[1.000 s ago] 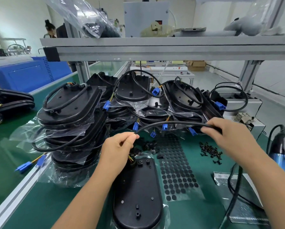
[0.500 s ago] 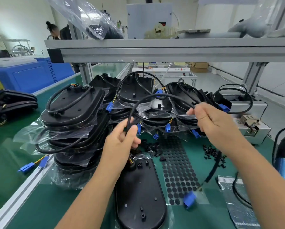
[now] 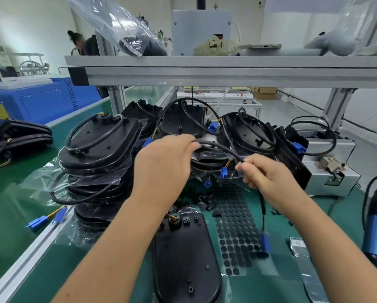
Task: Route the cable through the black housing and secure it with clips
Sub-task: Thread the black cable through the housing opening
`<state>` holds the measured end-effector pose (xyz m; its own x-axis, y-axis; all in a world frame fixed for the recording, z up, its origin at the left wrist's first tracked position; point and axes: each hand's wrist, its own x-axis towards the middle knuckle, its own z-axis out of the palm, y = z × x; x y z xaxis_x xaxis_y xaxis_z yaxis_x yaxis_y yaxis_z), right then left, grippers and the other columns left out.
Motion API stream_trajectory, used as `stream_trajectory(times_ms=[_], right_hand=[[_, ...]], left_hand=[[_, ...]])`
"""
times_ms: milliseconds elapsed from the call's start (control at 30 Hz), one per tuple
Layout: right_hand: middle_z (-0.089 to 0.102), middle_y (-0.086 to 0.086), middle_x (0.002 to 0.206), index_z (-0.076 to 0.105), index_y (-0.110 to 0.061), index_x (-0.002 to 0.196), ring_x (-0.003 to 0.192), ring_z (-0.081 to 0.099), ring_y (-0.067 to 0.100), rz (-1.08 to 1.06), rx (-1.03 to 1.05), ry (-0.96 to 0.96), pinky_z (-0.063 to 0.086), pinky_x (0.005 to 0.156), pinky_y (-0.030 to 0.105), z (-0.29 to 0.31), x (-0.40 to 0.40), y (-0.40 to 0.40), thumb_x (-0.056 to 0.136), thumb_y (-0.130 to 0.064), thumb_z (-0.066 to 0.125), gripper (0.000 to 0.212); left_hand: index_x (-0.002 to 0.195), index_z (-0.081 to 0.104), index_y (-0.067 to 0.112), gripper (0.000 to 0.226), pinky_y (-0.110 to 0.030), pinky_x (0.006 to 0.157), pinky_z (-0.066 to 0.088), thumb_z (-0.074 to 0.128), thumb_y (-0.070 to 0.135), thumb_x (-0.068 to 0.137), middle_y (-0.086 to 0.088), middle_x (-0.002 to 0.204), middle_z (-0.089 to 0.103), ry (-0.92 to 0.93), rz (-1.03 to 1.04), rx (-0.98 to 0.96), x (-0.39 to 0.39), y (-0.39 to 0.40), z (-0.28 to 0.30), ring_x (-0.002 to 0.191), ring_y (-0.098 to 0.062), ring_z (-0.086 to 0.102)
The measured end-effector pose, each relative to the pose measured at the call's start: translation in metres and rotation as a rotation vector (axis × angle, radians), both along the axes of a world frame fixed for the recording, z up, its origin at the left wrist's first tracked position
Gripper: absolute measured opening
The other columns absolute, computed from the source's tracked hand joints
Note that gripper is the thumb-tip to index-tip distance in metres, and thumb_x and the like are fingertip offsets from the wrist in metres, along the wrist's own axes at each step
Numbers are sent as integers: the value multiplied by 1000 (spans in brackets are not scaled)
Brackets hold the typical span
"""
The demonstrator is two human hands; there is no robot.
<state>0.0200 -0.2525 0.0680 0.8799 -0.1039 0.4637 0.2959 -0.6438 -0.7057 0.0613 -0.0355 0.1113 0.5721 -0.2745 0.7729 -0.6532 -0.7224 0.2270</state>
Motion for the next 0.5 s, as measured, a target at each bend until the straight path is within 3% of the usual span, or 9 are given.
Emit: stream_trajectory(times_ms=[167, 300, 400, 433, 500], right_hand=[[60, -3, 64, 59, -16, 79, 52, 52, 3, 29, 96, 112, 45, 51, 15, -17, 6, 7, 94, -20, 51, 18], [55, -6, 62, 55, -22, 78, 51, 45, 0, -9, 40, 22, 38, 53, 11, -11, 15, 22, 96, -27, 47, 20], [53, -6, 62, 59, -22, 81, 54, 43, -1, 29, -3, -6, 36, 56, 8, -4, 19, 32, 95, -26, 50, 17], [52, -6, 61, 60, -24, 80, 55, 44, 0, 41, -11, -21, 36, 57, 8, -3, 19, 35, 94, -26, 51, 16], [53, -4, 62, 61, -29, 80, 57, 44, 1, 56, -35, -40, 36, 57, 9, -1, 18, 40, 92, -27, 54, 14]], left_hand=[[107, 70, 19, 21, -38, 59, 54, 54, 24, 93, -1, 73, 74, 93, 80, -214, -9, 17, -16, 60, -24, 65], [105, 63, 15, 23, -37, 63, 50, 44, 22, 94, -5, 85, 69, 201, 212, -54, -11, 29, -28, 74, -28, 63], [129, 53, 16, 39, -38, 67, 47, 50, 25, 91, -4, 101, 68, 82, 214, 160, -13, 27, -22, 83, -28, 63], [129, 54, 20, 39, -36, 66, 45, 52, 27, 90, -1, 98, 69, 34, 206, 226, -12, 23, -19, 82, -26, 62], [108, 68, 21, 22, -34, 58, 40, 59, 26, 89, -1, 74, 66, -15, 179, 264, -10, 16, -14, 68, -27, 58]])
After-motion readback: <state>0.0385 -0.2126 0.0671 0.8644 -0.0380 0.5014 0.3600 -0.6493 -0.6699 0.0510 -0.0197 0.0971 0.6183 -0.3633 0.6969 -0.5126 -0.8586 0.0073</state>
